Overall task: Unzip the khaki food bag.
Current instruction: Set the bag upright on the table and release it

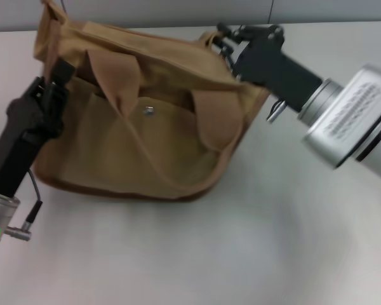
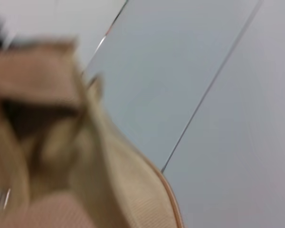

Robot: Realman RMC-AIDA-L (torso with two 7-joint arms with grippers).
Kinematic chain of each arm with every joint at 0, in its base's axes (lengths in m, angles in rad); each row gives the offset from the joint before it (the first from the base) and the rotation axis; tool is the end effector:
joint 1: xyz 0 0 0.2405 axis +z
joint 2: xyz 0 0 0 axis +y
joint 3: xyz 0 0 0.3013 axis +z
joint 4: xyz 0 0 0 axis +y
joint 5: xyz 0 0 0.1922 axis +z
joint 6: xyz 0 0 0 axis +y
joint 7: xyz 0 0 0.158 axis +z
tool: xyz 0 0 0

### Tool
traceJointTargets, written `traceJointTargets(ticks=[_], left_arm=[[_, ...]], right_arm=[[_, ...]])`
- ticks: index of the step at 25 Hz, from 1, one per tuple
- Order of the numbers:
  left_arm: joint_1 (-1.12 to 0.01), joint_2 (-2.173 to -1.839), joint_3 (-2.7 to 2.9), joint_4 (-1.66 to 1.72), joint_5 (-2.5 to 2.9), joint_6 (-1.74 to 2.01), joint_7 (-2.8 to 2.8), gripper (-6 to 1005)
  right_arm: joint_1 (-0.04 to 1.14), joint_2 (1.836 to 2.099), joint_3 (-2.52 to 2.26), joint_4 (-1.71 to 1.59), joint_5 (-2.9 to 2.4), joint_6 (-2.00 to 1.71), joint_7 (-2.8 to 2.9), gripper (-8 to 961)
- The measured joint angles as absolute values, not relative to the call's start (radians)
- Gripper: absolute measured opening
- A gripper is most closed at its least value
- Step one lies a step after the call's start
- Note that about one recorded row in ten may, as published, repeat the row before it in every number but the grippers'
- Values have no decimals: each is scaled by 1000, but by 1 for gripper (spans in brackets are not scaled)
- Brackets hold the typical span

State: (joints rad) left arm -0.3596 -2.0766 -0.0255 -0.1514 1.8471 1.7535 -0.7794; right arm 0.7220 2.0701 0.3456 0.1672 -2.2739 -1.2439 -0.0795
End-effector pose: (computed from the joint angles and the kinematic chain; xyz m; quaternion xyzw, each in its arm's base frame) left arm -0.2922 0.2713 -0.0356 -0.6754 -0.2897 -0.5937 0.3278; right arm 0.2123 0.3914 -0.0890 -0.8413 -0.0873 0.3047 0.4379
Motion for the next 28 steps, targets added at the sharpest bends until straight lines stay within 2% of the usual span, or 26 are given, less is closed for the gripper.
traceJointTargets(ticks=[8,16,21,25,28], left_arm=[[-409,-2080,80,-161,1847,1602,-781,256],[-418,-2076,141,-166,1847,1560,-790,262],[-400,-2072,154,-140,1848,1649,-787,266],[-378,-2074,173,-104,1849,1776,-751,269],[-367,-2072,184,-54,1849,1838,-746,473]], right_arm=[[767,2065,328,10,-2275,-1442,371,91],[741,2081,341,-8,-2266,-1429,387,89],[715,2078,358,-10,-2262,-1437,422,189],[699,2070,361,-21,-2261,-1469,490,361],[673,2065,363,-48,-2261,-1539,560,487]])
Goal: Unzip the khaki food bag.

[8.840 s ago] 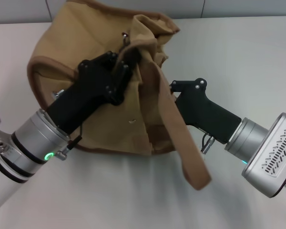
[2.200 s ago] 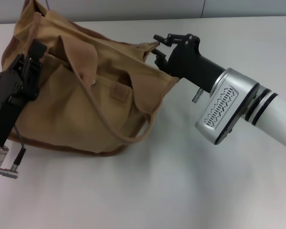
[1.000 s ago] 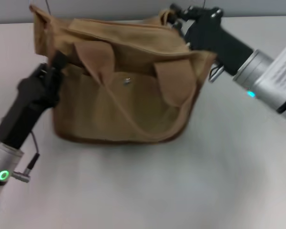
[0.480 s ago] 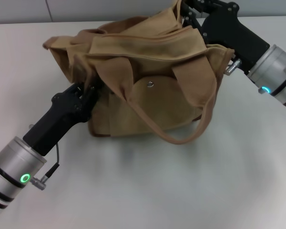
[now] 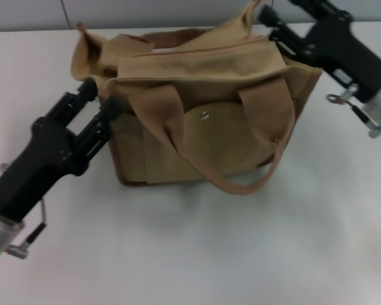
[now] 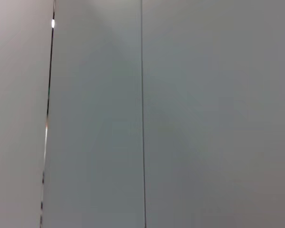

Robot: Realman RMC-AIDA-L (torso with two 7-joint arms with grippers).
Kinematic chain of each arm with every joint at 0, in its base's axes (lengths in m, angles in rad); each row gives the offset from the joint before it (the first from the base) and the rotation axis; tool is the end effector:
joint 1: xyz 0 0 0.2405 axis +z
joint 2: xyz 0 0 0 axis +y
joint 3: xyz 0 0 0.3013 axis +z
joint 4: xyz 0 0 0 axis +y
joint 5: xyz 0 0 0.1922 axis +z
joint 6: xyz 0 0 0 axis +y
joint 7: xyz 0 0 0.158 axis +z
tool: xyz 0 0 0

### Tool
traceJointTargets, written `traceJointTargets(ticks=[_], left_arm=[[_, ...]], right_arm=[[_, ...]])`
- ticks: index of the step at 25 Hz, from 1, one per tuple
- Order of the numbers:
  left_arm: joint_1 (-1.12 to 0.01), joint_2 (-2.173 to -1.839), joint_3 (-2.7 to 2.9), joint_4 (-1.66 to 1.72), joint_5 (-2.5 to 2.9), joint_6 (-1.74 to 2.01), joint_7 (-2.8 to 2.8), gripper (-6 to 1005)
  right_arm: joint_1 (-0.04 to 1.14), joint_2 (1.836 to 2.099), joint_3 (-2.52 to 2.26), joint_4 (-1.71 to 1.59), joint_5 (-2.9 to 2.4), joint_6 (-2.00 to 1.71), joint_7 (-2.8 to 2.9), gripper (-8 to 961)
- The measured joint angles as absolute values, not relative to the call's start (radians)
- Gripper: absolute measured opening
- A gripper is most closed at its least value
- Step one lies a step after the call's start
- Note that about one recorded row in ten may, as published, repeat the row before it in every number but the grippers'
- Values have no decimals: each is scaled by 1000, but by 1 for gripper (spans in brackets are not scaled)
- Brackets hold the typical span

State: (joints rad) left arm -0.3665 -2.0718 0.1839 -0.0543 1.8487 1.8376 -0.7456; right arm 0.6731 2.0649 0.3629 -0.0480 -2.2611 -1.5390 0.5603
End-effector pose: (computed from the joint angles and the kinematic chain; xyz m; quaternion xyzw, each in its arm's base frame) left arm -0.2856 0.2542 -0.0419 -0.7515 -0.2253 -0.5609 0.2643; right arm 0.2397 0.3780 -0.0349 -0.8033 0.1003 0.4596 0.3654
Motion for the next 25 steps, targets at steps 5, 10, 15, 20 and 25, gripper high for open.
traceJointTargets(ticks=[5,10,15,20,25], left_arm=[[-349,-2067,221,76,1848,1934,-815,737],[-347,-2058,308,216,1848,1990,-914,791],[-386,-1999,542,292,1847,2007,-1032,844],[-421,-1964,717,298,1845,2009,-1040,854],[-427,-1973,731,327,1846,2009,-1059,854]], right_arm=[[626,2057,360,-199,-2261,-1722,791,662],[589,2026,339,-330,-2261,-1880,986,739],[568,1986,57,-459,-2276,-2031,1081,739],[532,2003,-296,-542,-2282,-2077,1119,740],[521,2044,-382,-580,-2279,-2085,1118,740]])
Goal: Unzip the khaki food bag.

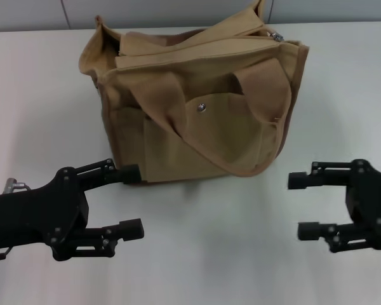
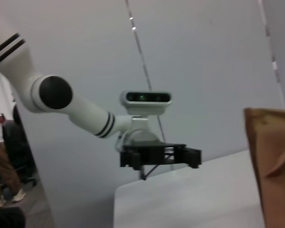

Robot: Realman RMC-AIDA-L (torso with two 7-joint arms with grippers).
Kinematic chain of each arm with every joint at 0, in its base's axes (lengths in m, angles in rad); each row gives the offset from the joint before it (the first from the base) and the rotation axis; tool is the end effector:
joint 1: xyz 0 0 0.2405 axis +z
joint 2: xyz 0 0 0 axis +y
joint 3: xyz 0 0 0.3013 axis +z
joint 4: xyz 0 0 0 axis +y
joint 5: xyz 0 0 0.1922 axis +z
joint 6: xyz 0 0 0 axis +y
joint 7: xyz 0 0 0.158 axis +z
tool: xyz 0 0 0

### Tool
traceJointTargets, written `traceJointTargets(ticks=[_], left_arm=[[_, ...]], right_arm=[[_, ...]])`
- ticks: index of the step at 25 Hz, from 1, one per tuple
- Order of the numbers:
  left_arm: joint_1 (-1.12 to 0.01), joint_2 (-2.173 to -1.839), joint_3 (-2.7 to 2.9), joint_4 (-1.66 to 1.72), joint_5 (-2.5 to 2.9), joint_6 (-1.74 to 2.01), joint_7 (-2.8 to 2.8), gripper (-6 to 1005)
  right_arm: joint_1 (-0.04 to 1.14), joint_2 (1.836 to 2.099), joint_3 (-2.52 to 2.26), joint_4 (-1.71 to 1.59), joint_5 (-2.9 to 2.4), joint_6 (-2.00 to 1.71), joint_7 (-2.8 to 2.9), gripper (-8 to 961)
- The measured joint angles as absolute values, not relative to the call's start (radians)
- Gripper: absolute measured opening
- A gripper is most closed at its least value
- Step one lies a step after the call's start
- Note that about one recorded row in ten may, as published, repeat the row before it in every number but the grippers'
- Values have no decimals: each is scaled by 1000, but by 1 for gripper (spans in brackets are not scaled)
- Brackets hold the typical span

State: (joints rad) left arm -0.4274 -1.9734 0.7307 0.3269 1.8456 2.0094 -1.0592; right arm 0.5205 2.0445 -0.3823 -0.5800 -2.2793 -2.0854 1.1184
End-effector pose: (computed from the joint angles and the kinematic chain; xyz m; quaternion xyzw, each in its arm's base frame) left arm -0.2866 0.2457 -0.0111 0.9000 0.1437 0.4115 0.0079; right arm 0.2786 0.2661 -0.0077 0.9389 -0.1101 -0.3256 0.0200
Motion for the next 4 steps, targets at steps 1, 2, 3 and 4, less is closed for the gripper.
traceJointTargets(ticks=[1,2,3,4], left_arm=[[-428,-1975,731,329,1846,2009,-1061,854],[-428,-1976,731,330,1846,2008,-1062,854],[-428,-1977,732,331,1846,2007,-1062,854],[-428,-1978,732,332,1846,2006,-1062,854]], right_arm=[[523,2048,-386,-581,-2279,-2086,1118,740],[528,2051,-388,-581,-2279,-2086,1118,740],[532,2052,-389,-581,-2280,-2086,1118,740],[536,2053,-390,-581,-2280,-2086,1118,740]])
